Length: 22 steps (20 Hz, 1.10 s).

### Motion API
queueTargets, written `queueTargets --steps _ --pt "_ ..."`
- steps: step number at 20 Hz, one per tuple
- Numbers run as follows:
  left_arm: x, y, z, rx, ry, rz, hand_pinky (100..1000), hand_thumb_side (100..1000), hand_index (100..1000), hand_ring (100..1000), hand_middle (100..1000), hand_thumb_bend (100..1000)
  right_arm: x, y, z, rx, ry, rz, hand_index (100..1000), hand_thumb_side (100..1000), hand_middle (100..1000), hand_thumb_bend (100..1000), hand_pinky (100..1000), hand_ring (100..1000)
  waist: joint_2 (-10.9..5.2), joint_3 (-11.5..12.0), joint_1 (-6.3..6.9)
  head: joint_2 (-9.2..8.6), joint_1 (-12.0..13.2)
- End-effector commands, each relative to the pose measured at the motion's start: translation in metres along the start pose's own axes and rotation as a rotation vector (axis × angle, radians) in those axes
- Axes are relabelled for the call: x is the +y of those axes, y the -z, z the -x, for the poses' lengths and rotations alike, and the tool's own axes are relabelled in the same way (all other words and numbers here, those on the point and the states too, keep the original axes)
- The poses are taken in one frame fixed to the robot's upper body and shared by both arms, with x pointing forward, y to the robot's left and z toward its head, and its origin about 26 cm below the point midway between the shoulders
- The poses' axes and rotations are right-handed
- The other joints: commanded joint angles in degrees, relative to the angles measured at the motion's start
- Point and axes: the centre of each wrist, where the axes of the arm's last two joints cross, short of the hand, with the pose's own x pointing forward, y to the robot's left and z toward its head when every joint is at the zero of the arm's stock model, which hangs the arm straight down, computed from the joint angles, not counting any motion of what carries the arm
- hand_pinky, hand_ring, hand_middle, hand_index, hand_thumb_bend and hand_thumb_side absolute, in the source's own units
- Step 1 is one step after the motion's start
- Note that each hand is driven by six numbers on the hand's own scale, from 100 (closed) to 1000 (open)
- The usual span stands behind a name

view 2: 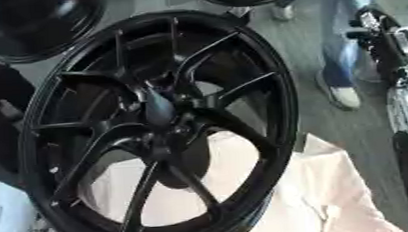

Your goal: Pull the pin out of the wheel hub.

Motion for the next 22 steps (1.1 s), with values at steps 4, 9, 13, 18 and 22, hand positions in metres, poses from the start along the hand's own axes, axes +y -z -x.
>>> queueTargets --steps 4,9,13,18,22 --pt "0.007 -0.030 0.038 0.158 0.024 -0.011 909 329 910 891 835 412 -0.010 0.003 -0.013 -0.041 -0.016 0.019 951 777 809 100 966 833 -1.14 0.1 -0.79 -1.63 0.1" --pt "0.003 -0.032 0.046 0.203 0.089 0.039 922 508 946 902 840 466 -0.010 0.002 -0.011 -0.040 -0.015 0.021 952 780 809 100 966 833 -0.94 0.1 -1.10 -1.66 0.2" --pt "0.002 -0.031 0.044 0.169 0.062 -0.002 887 398 897 873 809 187 -0.010 0.002 -0.011 -0.040 -0.014 0.022 952 779 810 100 966 833 -0.94 0.2 -1.14 -1.23 0.1" --pt "-0.010 -0.023 0.020 -0.030 -0.138 -0.396 813 510 850 811 761 100 -0.010 0.002 -0.011 -0.040 -0.011 0.023 952 776 810 100 965 833 -0.93 0.4 -1.34 -0.74 -0.2" --pt "-0.056 -0.009 -0.013 -0.255 -0.418 -0.661 796 624 825 802 759 100 -0.008 0.003 -0.013 -0.050 -0.001 0.023 952 768 810 100 964 832 -0.82 0.2 -1.81 -0.32 -0.2"
